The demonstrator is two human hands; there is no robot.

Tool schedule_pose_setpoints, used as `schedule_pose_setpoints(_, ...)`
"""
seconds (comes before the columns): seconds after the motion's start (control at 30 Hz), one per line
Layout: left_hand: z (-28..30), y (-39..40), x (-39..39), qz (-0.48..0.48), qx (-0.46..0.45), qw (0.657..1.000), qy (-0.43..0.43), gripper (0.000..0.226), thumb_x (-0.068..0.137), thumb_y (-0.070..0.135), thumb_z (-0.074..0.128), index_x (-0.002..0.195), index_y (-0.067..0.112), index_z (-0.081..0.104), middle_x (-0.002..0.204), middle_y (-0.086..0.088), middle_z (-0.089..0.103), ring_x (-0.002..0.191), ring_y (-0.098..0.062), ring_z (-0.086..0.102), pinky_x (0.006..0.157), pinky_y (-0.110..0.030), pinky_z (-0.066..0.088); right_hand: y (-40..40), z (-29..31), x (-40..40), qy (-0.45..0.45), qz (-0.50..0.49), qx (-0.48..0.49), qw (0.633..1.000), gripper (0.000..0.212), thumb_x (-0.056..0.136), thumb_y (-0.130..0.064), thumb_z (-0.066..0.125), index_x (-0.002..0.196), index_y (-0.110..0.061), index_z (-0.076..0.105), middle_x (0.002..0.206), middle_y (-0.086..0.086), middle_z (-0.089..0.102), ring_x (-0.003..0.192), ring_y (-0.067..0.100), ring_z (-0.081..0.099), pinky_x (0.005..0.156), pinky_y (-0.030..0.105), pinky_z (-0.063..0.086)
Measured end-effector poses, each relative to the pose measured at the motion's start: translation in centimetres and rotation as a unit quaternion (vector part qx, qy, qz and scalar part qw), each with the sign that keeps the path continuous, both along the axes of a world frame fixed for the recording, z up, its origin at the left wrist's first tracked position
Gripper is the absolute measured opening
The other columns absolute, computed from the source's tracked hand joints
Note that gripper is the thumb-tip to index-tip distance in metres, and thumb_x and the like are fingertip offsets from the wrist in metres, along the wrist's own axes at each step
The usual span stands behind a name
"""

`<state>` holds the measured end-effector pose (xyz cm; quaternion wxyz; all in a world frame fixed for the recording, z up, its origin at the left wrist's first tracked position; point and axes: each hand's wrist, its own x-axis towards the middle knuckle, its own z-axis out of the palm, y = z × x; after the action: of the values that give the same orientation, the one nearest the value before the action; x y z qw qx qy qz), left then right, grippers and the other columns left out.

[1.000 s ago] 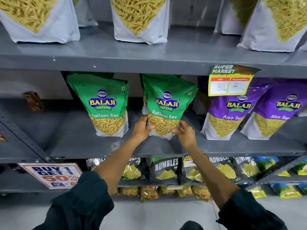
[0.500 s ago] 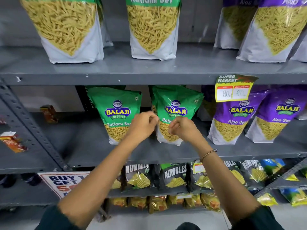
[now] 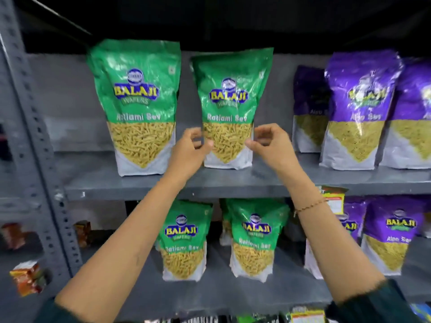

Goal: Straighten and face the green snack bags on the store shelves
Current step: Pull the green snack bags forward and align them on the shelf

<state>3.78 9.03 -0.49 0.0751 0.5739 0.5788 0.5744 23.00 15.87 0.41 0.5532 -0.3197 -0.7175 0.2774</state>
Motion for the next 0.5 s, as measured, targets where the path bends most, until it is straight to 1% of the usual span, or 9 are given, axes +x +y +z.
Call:
schedule_pose_setpoints(0.03, 0.5, 1.1, -0.3, -0.001, -0.043, 0.999, -0.021, 0.070, 0.086, 0.038, 0.061, 0.143, 0.014, 0.027, 0.150, -0.004, 0.037, 0.131, -0.021, 0.044, 0.099, -0.034, 0.040, 1.2, 0.1, -0.2, -0.023, -0.029, -0.016, 0.999, 0.051, 0.075, -0.027, 0.075, 0.117, -0.012, 0.048, 0.117, 0.009, 0.055, 0.101, 0.016, 0.057, 0.082, 0.026, 0.047)
schedule_pose_setpoints(0.1, 1.0, 3.0, -1.0, -0.010, -0.133, 0.990, -0.055, 0.096, 0.082, 0.042, 0.065, 0.149, 0.010, 0.004, 0.160, -0.006, 0.012, 0.144, -0.024, 0.022, 0.108, -0.037, 0.030, 2.9, 0.1, -0.8, -0.077, -0.028, -0.080, 0.993, 0.083, 0.073, -0.031, 0.076, 0.136, -0.007, 0.028, 0.143, 0.014, 0.038, 0.127, 0.026, 0.042, 0.099, 0.033, 0.039)
schedule_pose_setpoints(0.17, 0.9, 4.4, -1.6, -0.043, -0.194, 0.977, -0.078, 0.107, 0.078, 0.046, 0.068, 0.148, 0.007, -0.003, 0.161, -0.007, 0.005, 0.146, -0.025, 0.014, 0.112, -0.037, 0.025, 3.9, 0.0, -1.5, -0.113, 0.006, -0.142, 0.983, 0.100, 0.070, -0.031, 0.078, 0.142, -0.007, 0.014, 0.149, 0.014, 0.031, 0.134, 0.030, 0.034, 0.104, 0.038, 0.034)
schedule_pose_setpoints(0.2, 0.7, 4.9, -1.9, -0.065, -0.204, 0.973, -0.085, 0.108, 0.077, 0.045, 0.070, 0.147, 0.004, -0.001, 0.160, -0.008, 0.007, 0.146, -0.025, 0.015, 0.112, -0.037, 0.024, 4.2, -0.2, -1.8, -0.109, 0.026, -0.162, 0.980, 0.100, 0.068, -0.029, 0.080, 0.142, -0.006, 0.015, 0.145, 0.013, 0.038, 0.133, 0.030, 0.037, 0.105, 0.039, 0.035)
schedule_pose_setpoints(0.23, 0.4, 5.2, -2.0, -0.084, -0.204, 0.972, -0.087, 0.105, 0.076, 0.042, 0.072, 0.147, 0.003, 0.005, 0.159, -0.009, 0.014, 0.144, -0.025, 0.020, 0.111, -0.037, 0.026, 4.4, -0.3, -2.0, -0.093, 0.048, -0.173, 0.979, 0.094, 0.067, -0.026, 0.081, 0.137, -0.005, 0.024, 0.136, 0.010, 0.048, 0.129, 0.029, 0.043, 0.105, 0.038, 0.038)
schedule_pose_setpoints(0.3, -0.2, 5.8, -2.2, -0.103, -0.186, 0.974, -0.078, 0.083, 0.075, 0.035, 0.075, 0.140, 0.005, 0.031, 0.148, -0.007, 0.040, 0.136, -0.024, 0.037, 0.103, -0.034, 0.035, 4.7, -0.7, -2.2, -0.072, 0.076, -0.168, 0.980, 0.071, 0.066, -0.022, 0.082, 0.121, -0.008, 0.041, 0.115, 0.004, 0.060, 0.116, 0.025, 0.055, 0.100, 0.036, 0.043)
schedule_pose_setpoints(0.37, -0.7, 6.1, -2.2, -0.106, -0.162, 0.979, -0.068, 0.061, 0.076, 0.030, 0.075, 0.127, 0.008, 0.051, 0.131, -0.006, 0.059, 0.125, -0.024, 0.051, 0.099, -0.033, 0.041, 5.0, -1.0, -2.3, -0.069, 0.073, -0.156, 0.983, 0.060, 0.066, -0.021, 0.081, 0.114, -0.012, 0.046, 0.111, 0.003, 0.061, 0.109, 0.022, 0.057, 0.099, 0.036, 0.044)
schedule_pose_setpoints(0.43, -1.1, 6.4, -2.1, -0.074, -0.143, 0.985, -0.058, 0.054, 0.074, 0.032, 0.076, 0.118, 0.008, 0.057, 0.122, -0.008, 0.064, 0.116, -0.025, 0.057, 0.101, -0.040, 0.044, 5.3, -1.0, -2.1, -0.061, 0.076, -0.151, 0.984, 0.053, 0.069, -0.018, 0.080, 0.111, -0.015, 0.048, 0.108, 0.001, 0.061, 0.104, 0.019, 0.057, 0.099, 0.036, 0.044)
schedule_pose_setpoints(0.5, -1.2, 6.7, -1.7, -0.032, -0.135, 0.990, -0.033, 0.058, 0.069, 0.039, 0.079, 0.113, 0.008, 0.058, 0.119, -0.008, 0.064, 0.110, -0.025, 0.059, 0.099, -0.045, 0.046, 5.7, -1.0, -1.7, -0.048, 0.100, -0.159, 0.981, 0.044, 0.072, -0.011, 0.076, 0.107, -0.014, 0.051, 0.110, 0.004, 0.064, 0.101, 0.018, 0.058, 0.094, 0.034, 0.048)
